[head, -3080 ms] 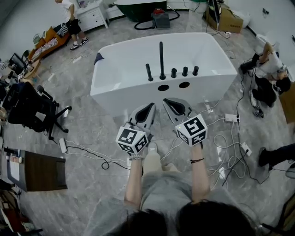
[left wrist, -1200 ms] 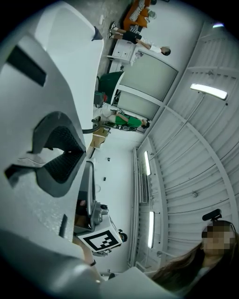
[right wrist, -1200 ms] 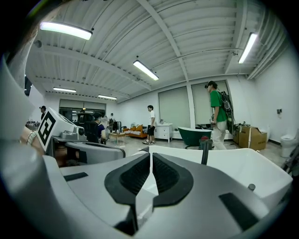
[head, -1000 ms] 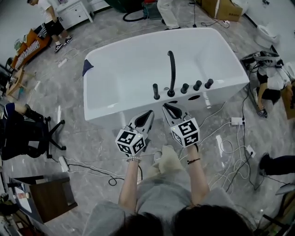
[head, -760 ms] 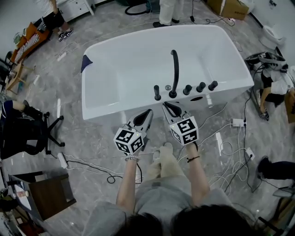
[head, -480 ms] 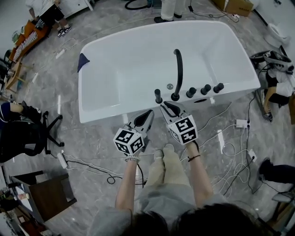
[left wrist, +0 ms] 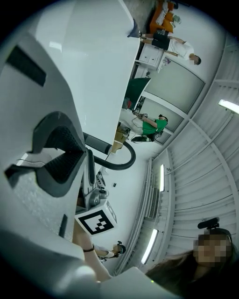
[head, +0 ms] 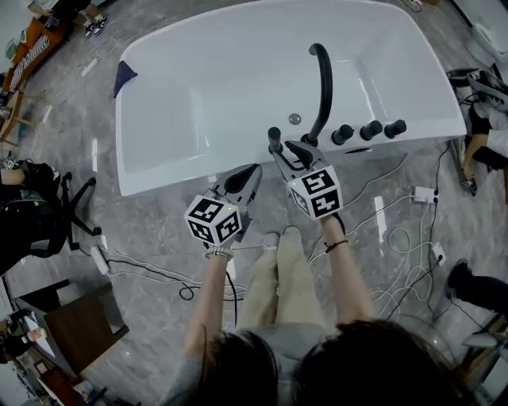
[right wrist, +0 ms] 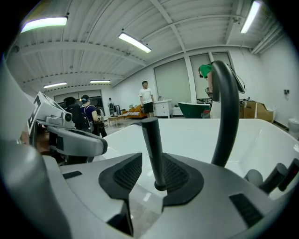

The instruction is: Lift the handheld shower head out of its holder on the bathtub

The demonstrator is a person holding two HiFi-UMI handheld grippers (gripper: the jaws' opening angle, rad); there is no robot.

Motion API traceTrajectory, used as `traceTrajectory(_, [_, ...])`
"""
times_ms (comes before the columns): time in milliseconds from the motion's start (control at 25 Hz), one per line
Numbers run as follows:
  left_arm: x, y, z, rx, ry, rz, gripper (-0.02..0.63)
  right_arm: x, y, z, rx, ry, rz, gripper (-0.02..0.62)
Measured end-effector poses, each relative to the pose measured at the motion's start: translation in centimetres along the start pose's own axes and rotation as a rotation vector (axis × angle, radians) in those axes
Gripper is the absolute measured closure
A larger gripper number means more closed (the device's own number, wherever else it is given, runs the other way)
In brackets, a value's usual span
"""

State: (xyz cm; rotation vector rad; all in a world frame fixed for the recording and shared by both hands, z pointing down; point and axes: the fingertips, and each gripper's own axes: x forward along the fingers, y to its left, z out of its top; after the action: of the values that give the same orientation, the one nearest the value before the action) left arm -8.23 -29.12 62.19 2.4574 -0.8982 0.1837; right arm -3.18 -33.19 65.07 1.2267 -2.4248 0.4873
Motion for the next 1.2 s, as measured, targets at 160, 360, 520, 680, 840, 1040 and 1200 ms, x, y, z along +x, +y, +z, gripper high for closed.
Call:
traceTrajectory(160, [0.7,1.8,-1.2,-0.002,0.017,0.002,0.601,2.0,-0.3,-1.4,-0.006,0.015,0.011,0.467])
traceTrajectory(360, [1.5,3.3,-2.5,-0.006,0.032,0.004,0.601,4.1,-1.0,-2.8,0.004,0.027,0.002,0.453])
traceTrajectory(520, [1.9,4.1,-3.4,-0.013,0.042,0.009,0.601,5.2,-1.5,-3.1,0.015,0.022,0.0,0.449])
traceTrajectory(680, [1.7,4.6,-3.8,-0.019,0.047,0.019,0.601,6.2,-1.3,-2.9,0.02,0.015,0.002,0.449])
traceTrajectory(840, [1.8,4.9,-4.0,-0.028,0.047,0.029,0.601,7.1,-1.6,-3.0,0.03,0.017,-0.017,0.449])
traceTrajectory(1040, [1.8,4.9,-3.8,-0.037,0.034,0.046,0.601,7.0,-1.9,-3.0,-0.006,0.03,-0.05,0.457])
traceTrajectory(1200, [2.0,4.7,-3.5,-0.052,0.024,0.056,0.601,7.0,-1.8,-2.9,-0.038,0.048,-0.074,0.462])
